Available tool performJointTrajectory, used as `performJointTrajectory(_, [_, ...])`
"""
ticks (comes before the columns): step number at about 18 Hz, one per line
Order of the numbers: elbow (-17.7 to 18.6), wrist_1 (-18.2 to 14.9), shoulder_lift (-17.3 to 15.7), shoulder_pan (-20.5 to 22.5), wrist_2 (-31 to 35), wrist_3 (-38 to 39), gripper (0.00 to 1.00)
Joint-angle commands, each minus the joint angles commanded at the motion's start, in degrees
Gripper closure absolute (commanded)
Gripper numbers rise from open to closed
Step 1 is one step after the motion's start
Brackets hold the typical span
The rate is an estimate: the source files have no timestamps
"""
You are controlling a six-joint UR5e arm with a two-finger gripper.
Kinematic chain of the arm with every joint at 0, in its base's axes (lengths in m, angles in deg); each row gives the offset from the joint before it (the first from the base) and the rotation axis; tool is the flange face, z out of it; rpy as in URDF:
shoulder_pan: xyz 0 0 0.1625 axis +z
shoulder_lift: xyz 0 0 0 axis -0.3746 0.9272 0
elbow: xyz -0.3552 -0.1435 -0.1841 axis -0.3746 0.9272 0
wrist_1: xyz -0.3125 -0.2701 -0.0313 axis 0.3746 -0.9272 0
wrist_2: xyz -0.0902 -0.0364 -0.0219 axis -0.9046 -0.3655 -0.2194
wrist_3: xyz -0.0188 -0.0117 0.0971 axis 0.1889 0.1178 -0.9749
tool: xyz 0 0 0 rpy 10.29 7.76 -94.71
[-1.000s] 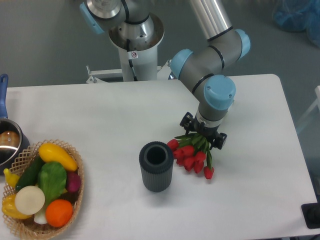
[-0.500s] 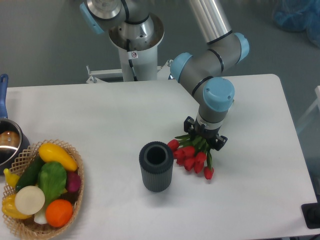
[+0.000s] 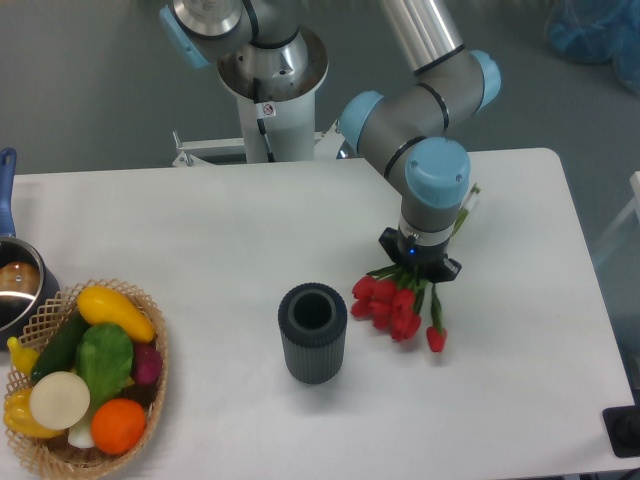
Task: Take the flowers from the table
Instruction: 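Lift the red tulip bunch up off the table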
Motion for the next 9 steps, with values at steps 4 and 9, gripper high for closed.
performJointTrajectory(4, [-5.4, -8.7, -2.1, 2.2, -0.8, 0.2, 0.95])
performJointTrajectory(9, [-14.6, -19.2, -2.2, 5.4, -5.2, 0.2, 0.95])
